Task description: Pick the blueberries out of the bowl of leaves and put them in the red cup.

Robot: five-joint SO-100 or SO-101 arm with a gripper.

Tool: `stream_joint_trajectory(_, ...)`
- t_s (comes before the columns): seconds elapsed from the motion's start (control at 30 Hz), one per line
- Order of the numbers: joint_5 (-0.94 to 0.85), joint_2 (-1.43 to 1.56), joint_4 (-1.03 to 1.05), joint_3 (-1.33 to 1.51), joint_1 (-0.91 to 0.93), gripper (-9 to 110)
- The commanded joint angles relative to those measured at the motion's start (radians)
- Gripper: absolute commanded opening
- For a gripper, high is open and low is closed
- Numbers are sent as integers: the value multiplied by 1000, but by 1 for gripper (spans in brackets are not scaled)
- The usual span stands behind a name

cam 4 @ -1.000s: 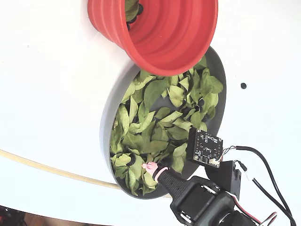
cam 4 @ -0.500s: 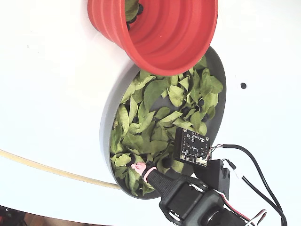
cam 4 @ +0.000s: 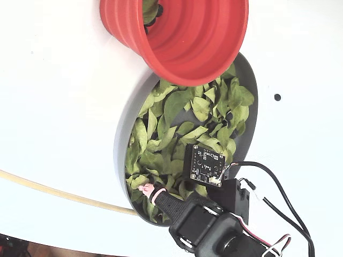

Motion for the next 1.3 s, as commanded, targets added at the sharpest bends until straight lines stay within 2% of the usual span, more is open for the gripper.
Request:
stream_joint_trajectory(0.0, 14, 5, -12, -31, -5, 16)
stream_joint_trajectory(1.27, -31, -149, -133, -109, 31, 17)
